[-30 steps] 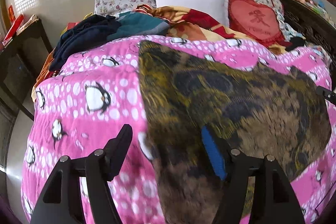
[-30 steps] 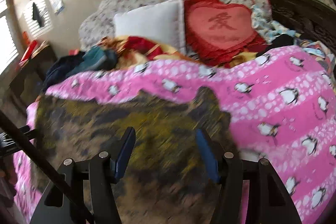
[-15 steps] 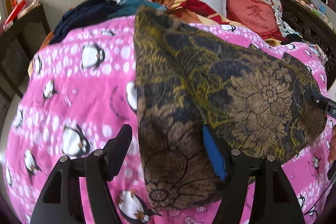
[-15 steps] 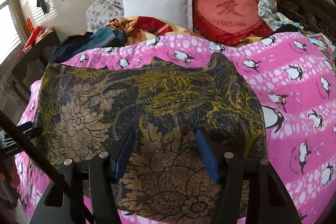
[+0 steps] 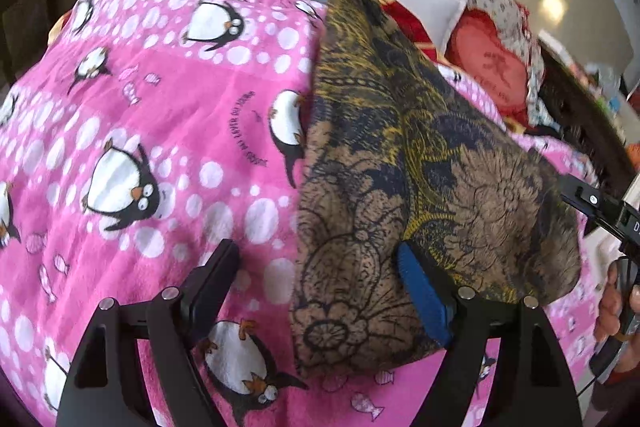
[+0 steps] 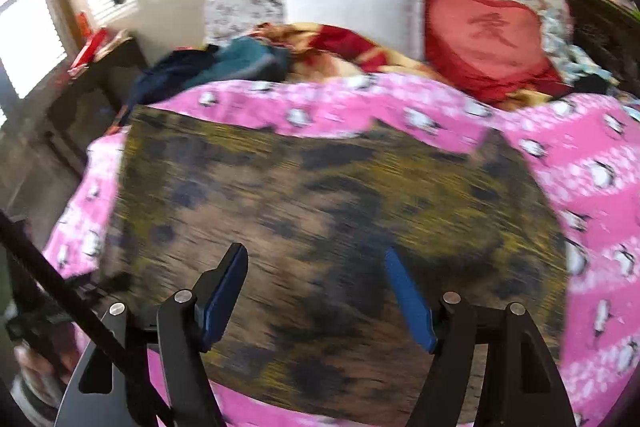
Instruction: Fold small clothes
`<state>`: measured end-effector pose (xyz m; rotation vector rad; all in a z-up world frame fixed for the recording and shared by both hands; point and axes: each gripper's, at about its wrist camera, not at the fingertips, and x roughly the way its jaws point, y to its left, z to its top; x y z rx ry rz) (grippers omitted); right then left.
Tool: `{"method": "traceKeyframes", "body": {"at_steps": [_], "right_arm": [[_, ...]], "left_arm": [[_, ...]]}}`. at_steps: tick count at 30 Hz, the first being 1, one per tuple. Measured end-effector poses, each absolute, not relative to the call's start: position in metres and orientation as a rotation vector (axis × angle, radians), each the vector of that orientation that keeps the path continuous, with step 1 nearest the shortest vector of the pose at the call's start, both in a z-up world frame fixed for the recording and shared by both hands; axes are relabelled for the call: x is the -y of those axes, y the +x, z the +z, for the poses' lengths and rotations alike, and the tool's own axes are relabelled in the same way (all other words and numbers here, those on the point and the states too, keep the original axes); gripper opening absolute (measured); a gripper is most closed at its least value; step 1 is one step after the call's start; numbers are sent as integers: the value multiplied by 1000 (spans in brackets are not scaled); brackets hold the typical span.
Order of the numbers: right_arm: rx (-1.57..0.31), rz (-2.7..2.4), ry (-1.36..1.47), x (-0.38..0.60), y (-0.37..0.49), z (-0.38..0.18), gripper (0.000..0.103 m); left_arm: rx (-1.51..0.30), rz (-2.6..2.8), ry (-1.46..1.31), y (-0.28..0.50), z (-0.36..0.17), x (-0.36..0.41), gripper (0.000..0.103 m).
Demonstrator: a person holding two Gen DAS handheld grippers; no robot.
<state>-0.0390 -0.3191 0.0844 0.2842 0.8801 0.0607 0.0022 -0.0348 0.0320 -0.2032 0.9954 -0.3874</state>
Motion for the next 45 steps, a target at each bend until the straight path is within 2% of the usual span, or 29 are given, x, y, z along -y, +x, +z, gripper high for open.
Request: {"method": "traceKeyframes", "body": {"at_steps": [3, 10, 17, 23, 25, 26, 27, 28, 29, 30, 31, 39, 45], "right_arm": [[-871, 128, 221, 277, -16, 97, 76], [-845, 238, 180, 187, 42, 115, 76], [-942, 187, 80, 123, 111, 89, 79], [-959, 113, -37, 112, 123, 65, 80], [-945, 95, -61, 115, 120, 63, 64], [-937, 95, -72, 118, 117, 63, 61], [-931, 101, -56, 122, 115, 65, 50], [-926, 108, -31, 129, 112, 68, 37], [-923, 115, -4, 136, 110, 71, 30], [-916, 131, 43, 145, 107, 75, 22], [-907, 149, 90, 152, 103, 80, 21], [-790, 223, 211, 211, 56, 131, 19], [-727, 187, 260, 283, 27, 157, 14]], "left_arm": [[-988, -393, -237, 2, 28, 26, 82], [-958, -467, -325, -1, 18, 11, 94], [-967, -538, -415, 4, 15, -4, 99], [-965, -535, -384, 3, 14, -1, 103], [-963, -529, -359, 2, 14, 1, 103], [-958, -532, -353, 1, 15, 1, 103], [-952, -542, -353, -1, 15, 1, 103], [-944, -556, -356, -2, 16, 2, 96], [-937, -569, -357, -4, 18, 2, 65], [-936, -592, -346, -7, 20, 3, 44], [-947, -628, -338, -8, 22, 7, 18], [-856, -725, -149, -49, 87, 55, 15], [-881, -863, -29, -74, 120, 142, 15]]}}
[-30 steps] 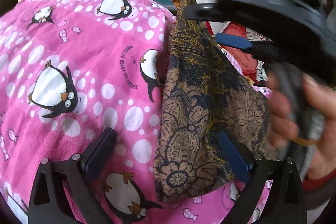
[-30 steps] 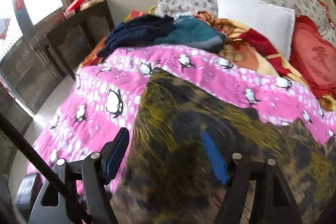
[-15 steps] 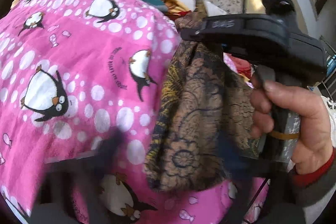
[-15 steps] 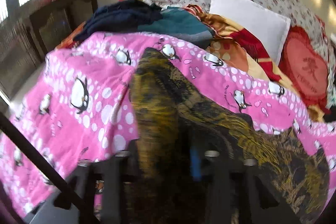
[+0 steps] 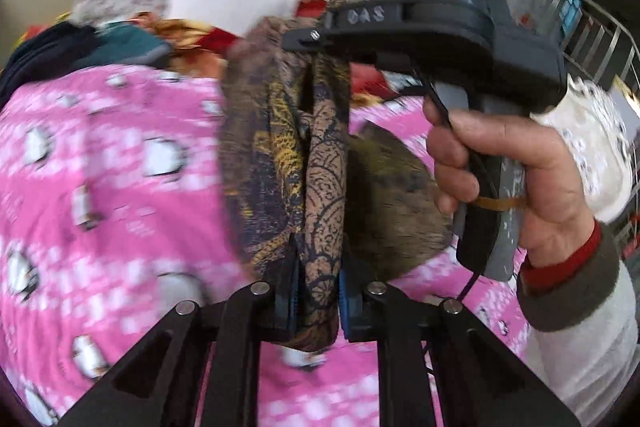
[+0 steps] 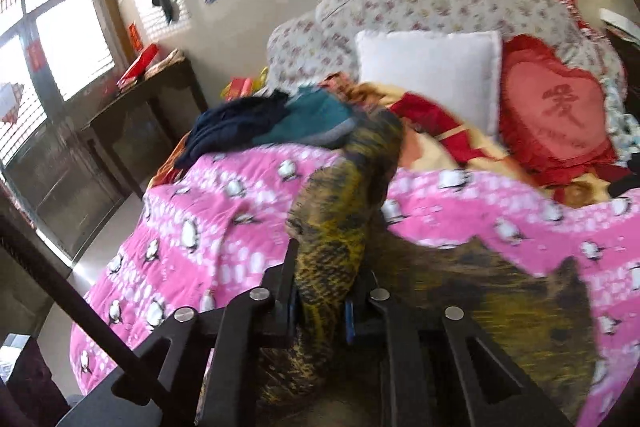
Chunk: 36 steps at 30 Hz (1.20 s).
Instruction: Fold small clothes
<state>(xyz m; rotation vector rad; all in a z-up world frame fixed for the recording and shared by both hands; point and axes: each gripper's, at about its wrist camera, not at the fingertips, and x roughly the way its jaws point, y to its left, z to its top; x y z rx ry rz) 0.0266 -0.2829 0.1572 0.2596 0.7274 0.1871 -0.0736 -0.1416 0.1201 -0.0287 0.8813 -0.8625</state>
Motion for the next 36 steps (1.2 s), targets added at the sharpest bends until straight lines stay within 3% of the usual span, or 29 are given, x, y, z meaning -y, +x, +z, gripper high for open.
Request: {"method": "traceKeyframes", "body": {"at_steps": [7, 14, 16, 17, 19, 20, 23, 25, 29, 30, 32, 33, 34, 36], "right_arm": [[-723, 67, 242, 378, -8, 154, 11], [-818, -62, 402, 465, -17, 82, 12], [-813, -69, 489, 482, -26, 68, 21], [-798, -73, 515, 488, -32, 67, 26], [-757, -97, 559, 499, -48, 73, 58], [-730, -106, 584, 504, -56, 77, 64], [-686, -48, 625, 504, -67, 92, 70], [-696, -27, 598, 493, -63, 96, 83], [-787, -27, 536, 468, -42, 84, 83], [-786, -22, 530, 463, -41, 80, 82], [-783, -22, 471, 452, -33, 77, 65], [-791, -29, 412, 444, -26, 76, 31], [-808, -48, 364, 440, -21, 75, 9], [-817, -80, 313, 438, -17, 75, 8]], "left_arm": [[-925, -976, 85, -96, 101, 265, 14], [-1008, -997, 206, -112, 61, 335, 14], [-1003, -1022, 210, -114, 70, 323, 26], [-997, -1037, 207, -113, 76, 313, 42], [-941, -1024, 182, -111, 94, 283, 63], [-906, -1001, 169, -109, 101, 270, 67], [-837, -897, 160, -93, 110, 229, 68], [-828, -827, 162, -81, 107, 217, 68], [-911, -771, 142, -57, 79, 209, 68], [-918, -762, 150, -55, 72, 211, 68], [-916, -750, 166, -58, 65, 218, 68], [-919, -754, 177, -57, 61, 222, 68], [-922, -761, 183, -57, 61, 227, 68], [-921, -779, 189, -58, 61, 233, 68]]}}
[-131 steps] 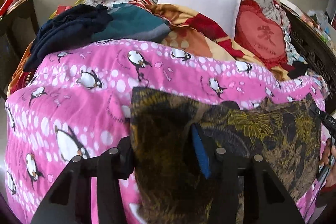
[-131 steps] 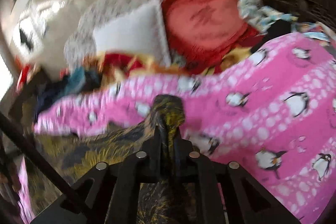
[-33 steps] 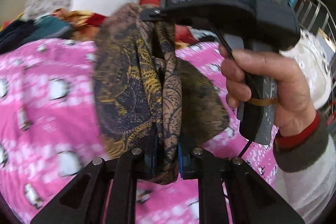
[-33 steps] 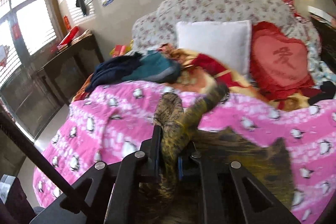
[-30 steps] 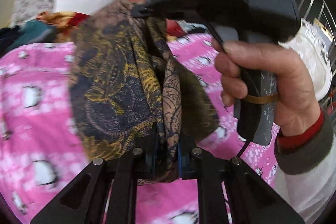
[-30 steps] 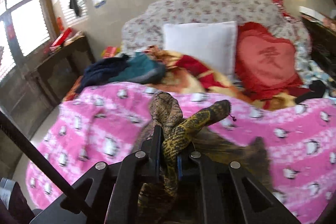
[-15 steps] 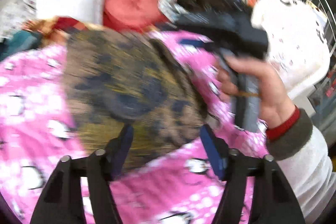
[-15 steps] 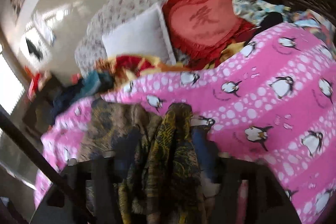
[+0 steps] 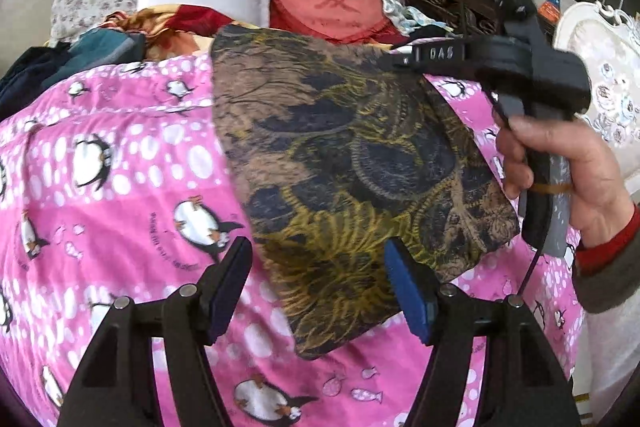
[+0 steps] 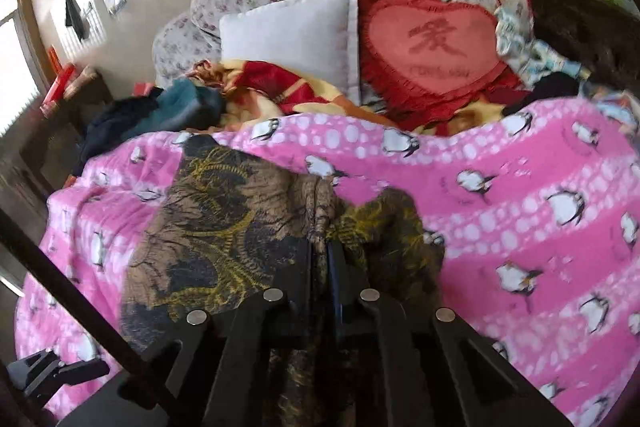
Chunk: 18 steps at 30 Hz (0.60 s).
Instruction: Fold small clothes
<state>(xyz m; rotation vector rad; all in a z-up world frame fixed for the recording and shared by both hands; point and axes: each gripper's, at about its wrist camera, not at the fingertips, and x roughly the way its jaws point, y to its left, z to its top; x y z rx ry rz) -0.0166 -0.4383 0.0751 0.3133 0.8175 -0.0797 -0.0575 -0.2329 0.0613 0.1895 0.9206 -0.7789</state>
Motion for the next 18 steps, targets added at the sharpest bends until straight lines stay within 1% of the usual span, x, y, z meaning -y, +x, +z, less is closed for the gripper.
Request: {"method": "traceKeyframes", "body": {"at_steps": [4, 7, 10, 11, 12, 13, 15, 17, 18], "right_arm": [[-744, -129, 254, 450, -32, 92, 7], [-787, -204, 273, 469, -23, 71, 7], [-798, -150, 352, 477, -19, 58, 8], [-779, -149, 380, 479, -26, 62, 18], [-761, -163, 416, 482, -37, 69, 35], [-748, -161, 443, 485, -50, 78, 48], [-731, -131, 445, 481, -73, 91, 53], [-724, -86, 423, 473, -101, 101, 54], [-727, -72, 421, 470, -110, 101, 56]], "left_arm": [[-930, -795, 199, -58, 55, 243, 68], [-996, -780, 201, -51, 36, 252, 68], [-1010, -763, 203, -50, 33, 248, 68], [-996, -760, 207, -51, 37, 245, 68], [-979, -755, 214, -53, 41, 241, 68], [-959, -750, 218, -55, 46, 236, 68], [-925, -744, 205, -55, 55, 229, 68], [-910, -721, 176, -51, 61, 224, 68], [-915, -709, 146, -46, 61, 224, 68]]}}
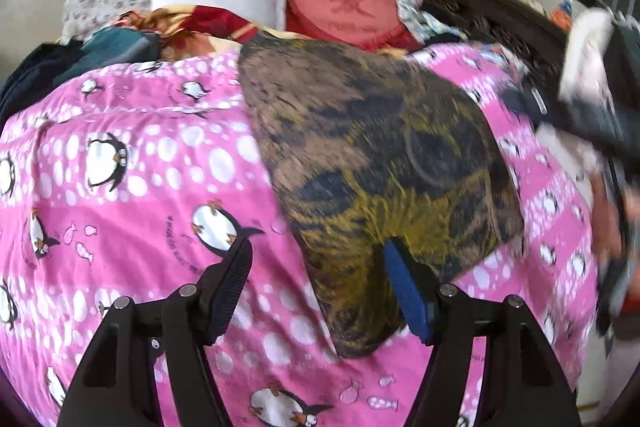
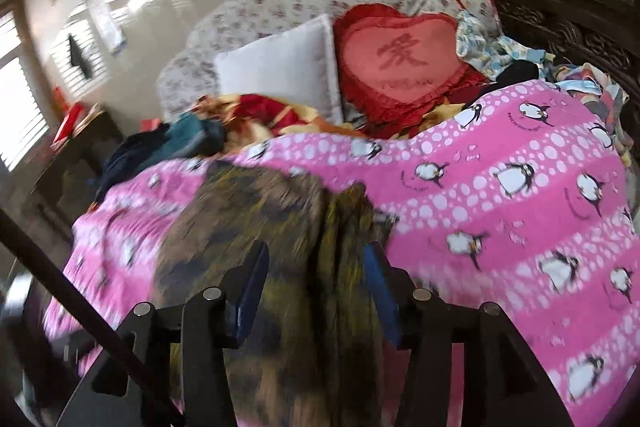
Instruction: Fold small clothes
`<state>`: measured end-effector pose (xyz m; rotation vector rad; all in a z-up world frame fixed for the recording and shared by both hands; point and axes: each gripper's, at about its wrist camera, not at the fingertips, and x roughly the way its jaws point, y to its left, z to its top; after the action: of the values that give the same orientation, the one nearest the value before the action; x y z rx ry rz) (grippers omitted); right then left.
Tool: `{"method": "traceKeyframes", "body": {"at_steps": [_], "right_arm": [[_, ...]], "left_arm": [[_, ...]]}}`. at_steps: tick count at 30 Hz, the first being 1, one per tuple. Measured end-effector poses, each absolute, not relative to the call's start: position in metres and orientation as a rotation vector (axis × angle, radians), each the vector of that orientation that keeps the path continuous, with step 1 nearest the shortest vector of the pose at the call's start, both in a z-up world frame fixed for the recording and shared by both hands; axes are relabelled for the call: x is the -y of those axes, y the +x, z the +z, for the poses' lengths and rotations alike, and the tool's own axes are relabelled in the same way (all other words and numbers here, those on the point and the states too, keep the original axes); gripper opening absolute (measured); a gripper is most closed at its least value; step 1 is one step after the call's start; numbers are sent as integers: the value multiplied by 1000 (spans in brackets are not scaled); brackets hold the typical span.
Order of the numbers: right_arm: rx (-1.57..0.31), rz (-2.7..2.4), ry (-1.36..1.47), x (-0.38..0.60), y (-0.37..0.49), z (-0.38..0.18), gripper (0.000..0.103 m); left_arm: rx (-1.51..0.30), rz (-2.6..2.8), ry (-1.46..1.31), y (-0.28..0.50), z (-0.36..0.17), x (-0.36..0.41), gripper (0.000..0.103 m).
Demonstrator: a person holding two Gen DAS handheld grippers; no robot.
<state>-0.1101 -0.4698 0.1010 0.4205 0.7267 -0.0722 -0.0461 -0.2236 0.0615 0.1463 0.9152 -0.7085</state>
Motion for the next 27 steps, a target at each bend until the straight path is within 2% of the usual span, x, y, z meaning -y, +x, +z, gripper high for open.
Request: {"method": "traceKeyframes", "body": {"at_steps": [3, 4, 5, 6, 10, 13, 20, 27], "right_arm": [[-782, -40, 429, 455, -125, 88, 57], [-802, -23, 425, 450, -126, 81, 54], [-826, -8, 408, 443, -125, 73, 43], [-851, 5, 379, 436, -124, 65, 4], [-808, 18, 319, 427, -136, 71, 4], [-733, -12, 319, 438, -154, 90, 3], [-881, -89, 335, 439, -144, 37, 2], [-807, -127, 318, 431, -161, 74, 3]], "left_arm": [[-921, -679, 114, -41, 57, 227, 68], [-926, -667, 114, -39, 52, 231, 68], [-943, -661, 118, -38, 47, 236, 68], [-972, -667, 124, -38, 40, 241, 68], [-972, -708, 153, -52, 38, 249, 68], [-922, -714, 181, -62, 42, 256, 79], [-1030, -670, 179, -55, 16, 256, 80], [-950, -598, 206, -57, 35, 243, 80]]}}
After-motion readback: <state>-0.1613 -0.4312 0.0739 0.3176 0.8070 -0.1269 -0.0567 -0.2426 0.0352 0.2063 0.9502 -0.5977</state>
